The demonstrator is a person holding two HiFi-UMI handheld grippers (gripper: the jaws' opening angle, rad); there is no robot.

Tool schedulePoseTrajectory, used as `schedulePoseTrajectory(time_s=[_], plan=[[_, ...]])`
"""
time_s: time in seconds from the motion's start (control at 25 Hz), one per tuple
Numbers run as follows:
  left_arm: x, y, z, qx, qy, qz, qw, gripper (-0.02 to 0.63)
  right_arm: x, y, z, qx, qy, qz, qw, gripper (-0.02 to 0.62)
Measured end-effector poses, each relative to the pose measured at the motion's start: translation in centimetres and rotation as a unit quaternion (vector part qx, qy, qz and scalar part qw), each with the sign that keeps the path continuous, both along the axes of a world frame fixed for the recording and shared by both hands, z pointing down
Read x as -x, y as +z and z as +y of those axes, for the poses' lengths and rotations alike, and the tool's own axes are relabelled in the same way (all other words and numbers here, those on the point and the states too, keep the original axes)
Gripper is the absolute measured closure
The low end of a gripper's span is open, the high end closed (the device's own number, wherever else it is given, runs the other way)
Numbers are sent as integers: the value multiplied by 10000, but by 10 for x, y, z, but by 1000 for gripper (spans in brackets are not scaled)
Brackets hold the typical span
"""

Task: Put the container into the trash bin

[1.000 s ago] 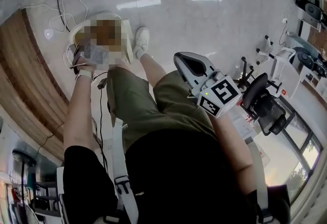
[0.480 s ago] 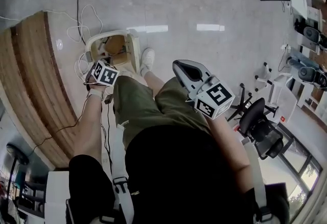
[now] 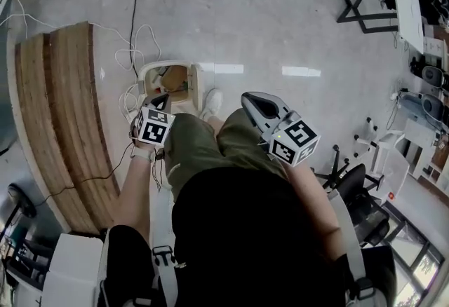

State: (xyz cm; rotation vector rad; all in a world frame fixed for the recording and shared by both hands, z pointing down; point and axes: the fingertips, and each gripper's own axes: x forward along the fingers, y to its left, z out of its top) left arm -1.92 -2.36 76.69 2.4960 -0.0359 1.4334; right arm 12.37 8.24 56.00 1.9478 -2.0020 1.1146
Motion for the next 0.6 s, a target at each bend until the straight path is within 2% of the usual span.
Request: schedulePoseTrajectory(time_s=[0.16,0.32,0.6], plan=[[-4,-48,-4,26,-437,463,9980,597,1,-21,-4,-188,-157,5,9997,580],[-5,-96,-1,-51,-677,783,9946,597,3,-45,-6,-371,-268,21,9989,580],[-8,-172,-24,-283,-1216,1416,9820,597,9,-74,-29,-584,-676,204,9958,580]])
